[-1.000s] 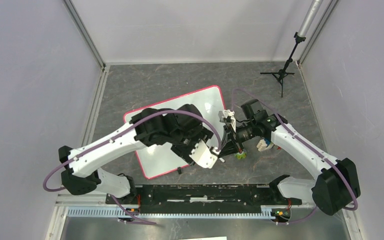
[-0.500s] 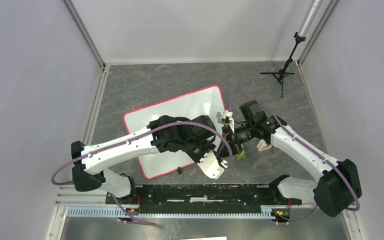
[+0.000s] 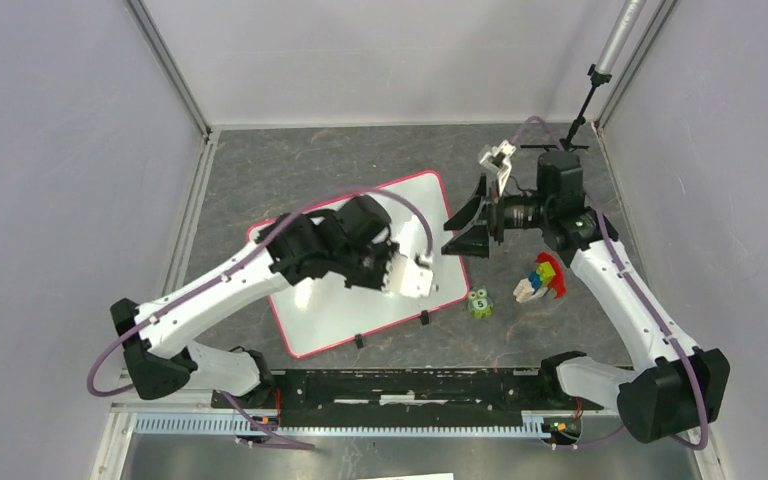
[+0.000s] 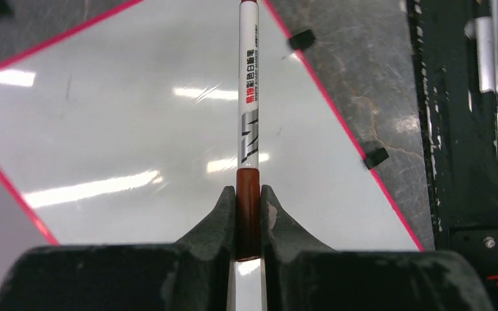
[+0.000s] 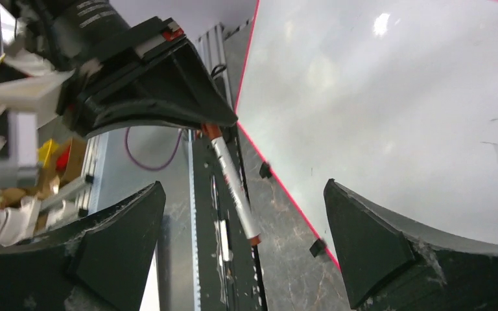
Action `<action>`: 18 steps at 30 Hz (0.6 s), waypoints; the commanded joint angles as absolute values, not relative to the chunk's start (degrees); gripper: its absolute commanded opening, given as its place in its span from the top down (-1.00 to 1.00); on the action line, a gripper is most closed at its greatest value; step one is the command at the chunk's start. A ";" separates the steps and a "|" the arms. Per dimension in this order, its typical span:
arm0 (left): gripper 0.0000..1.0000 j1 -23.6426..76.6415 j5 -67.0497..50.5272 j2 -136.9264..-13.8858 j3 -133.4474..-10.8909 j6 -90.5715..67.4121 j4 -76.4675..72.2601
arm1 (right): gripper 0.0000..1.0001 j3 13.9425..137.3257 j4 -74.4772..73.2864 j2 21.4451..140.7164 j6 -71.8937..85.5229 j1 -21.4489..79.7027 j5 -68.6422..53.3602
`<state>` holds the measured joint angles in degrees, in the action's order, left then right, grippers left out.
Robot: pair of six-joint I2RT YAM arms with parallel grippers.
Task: Write a sentence on the whiteboard
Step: Pick up the whiteboard marker at the center of the board.
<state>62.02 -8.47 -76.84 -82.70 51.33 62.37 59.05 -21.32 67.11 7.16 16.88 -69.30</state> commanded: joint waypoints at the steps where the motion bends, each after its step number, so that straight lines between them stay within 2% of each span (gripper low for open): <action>1: 0.95 51.26 -14.90 -72.12 -83.32 38.25 54.69 | -0.96 63.52 -9.83 65.91 24.85 13.44 -65.59; 8: 0.95 36.42 -18.79 -64.75 -79.81 29.39 47.11 | -0.96 70.24 -14.06 66.36 24.47 11.18 -61.51; 13: 0.95 28.64 -24.13 -60.00 -76.76 25.02 46.27 | -0.96 69.17 -14.14 66.31 23.34 9.62 -62.81; 16: 0.95 26.11 -29.70 -56.86 -74.69 21.46 46.38 | -0.96 62.84 -5.72 65.14 25.21 9.34 -66.25; 18: 0.95 25.41 -33.87 -54.47 -73.72 18.83 46.36 | -0.96 57.84 5.50 64.53 32.20 9.40 -69.77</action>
